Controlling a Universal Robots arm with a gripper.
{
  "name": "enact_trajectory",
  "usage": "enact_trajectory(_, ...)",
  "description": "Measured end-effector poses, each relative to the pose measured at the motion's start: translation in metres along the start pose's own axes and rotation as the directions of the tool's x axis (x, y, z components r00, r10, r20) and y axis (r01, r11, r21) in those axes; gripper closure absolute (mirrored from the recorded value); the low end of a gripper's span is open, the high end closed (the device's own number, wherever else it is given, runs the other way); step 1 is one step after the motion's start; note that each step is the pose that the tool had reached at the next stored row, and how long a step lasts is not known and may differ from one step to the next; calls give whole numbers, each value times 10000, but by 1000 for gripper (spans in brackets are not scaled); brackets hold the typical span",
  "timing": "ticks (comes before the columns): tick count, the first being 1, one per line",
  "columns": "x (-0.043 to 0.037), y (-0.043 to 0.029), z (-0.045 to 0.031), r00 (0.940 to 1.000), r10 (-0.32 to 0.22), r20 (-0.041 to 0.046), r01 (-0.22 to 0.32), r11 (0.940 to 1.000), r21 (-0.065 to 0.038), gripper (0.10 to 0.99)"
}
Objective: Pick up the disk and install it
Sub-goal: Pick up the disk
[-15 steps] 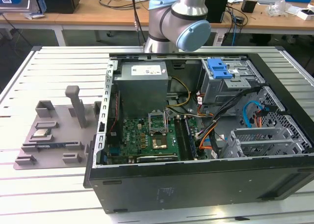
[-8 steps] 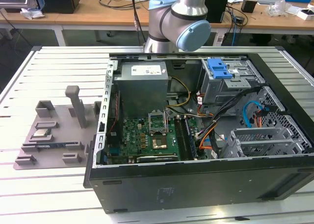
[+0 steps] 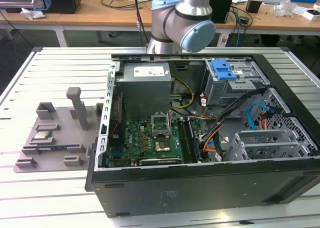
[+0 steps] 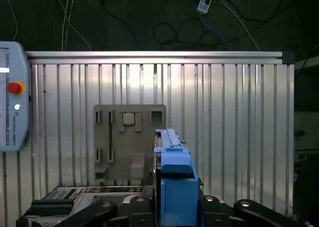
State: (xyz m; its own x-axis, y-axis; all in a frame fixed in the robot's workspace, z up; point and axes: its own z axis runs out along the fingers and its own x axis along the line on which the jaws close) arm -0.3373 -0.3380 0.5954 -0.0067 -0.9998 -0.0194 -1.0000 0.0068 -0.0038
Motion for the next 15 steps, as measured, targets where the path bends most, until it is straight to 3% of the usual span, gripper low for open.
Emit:
enact_trajectory(6, -1, -340, 23, 10000, 1, -5, -1, 10000, -41, 725)
enact_trajectory(15, -3, -696, 51, 10000, 0, -7, 0, 10000, -58, 725)
